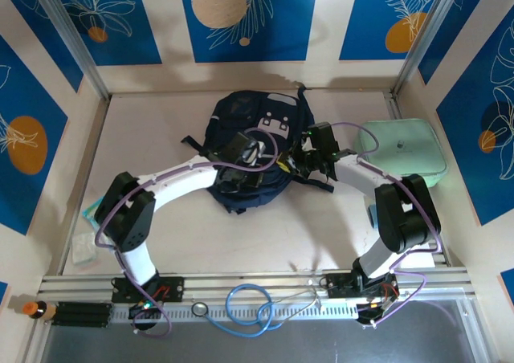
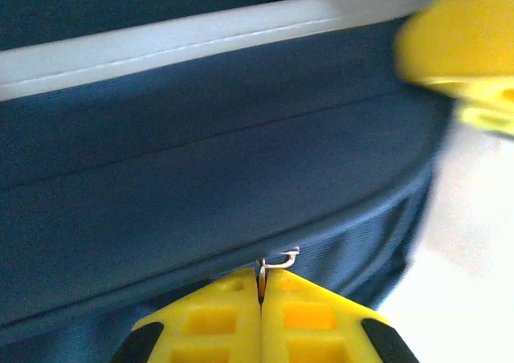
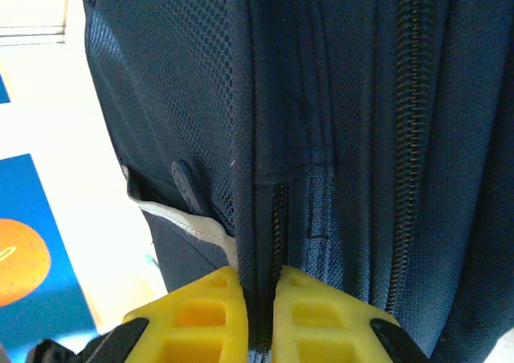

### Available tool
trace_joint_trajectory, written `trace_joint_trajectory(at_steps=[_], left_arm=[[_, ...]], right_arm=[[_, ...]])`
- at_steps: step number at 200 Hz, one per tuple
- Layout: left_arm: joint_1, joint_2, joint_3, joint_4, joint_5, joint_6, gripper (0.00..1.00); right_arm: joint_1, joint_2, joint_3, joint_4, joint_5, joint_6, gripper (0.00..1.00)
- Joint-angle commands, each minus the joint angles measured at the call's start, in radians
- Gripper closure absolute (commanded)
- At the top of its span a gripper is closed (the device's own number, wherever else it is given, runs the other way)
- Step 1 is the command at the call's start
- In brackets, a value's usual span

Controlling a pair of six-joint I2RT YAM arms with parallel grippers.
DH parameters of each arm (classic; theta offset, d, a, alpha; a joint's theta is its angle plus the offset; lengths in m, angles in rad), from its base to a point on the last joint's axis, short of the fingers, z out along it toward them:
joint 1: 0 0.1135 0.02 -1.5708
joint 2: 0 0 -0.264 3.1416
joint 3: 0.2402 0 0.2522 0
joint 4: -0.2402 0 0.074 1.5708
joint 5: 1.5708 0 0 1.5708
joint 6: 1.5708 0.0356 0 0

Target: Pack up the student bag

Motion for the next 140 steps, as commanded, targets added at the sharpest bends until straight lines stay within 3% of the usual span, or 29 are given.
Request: trace_joint_trajectory(at_steps=[1, 64, 83, 90, 120, 140], left_arm=[[0.071, -0.057, -0.061, -0.064, -0.041, 0.038, 1.00], [0.215, -0.091, -0.117, -0.056, -0.068, 0.103, 1.00], [0.231, -0.064, -0.095, -0.044, -0.008, 0.187, 1.00], [0.231, -0.050, -0.077, -0.053, 0.001, 0.210, 1.00], [0.228, -0.044, -0.040, -0.037, 0.090, 0.250, 1.00], [0.212, -0.064, -0.040, -0.015, 0.140, 0.256, 1.00]], right_arm=[[-0.038, -0.032, 0.036, -0.069, 0.065, -0.053, 0.92], [-0.118, 0.031, 0.114, -0.109, 0.054, -0.174, 0.93], [-0.136, 0.041, 0.129, -0.108, 0.050, -0.202, 0.90], [-0.140, 0.038, 0.127, -0.105, 0.046, -0.203, 0.87], [-0.138, -0.041, 0.073, -0.088, 0.064, -0.161, 0.56], [-0.130, -0.129, 0.014, -0.110, 0.116, -0.083, 0.46]])
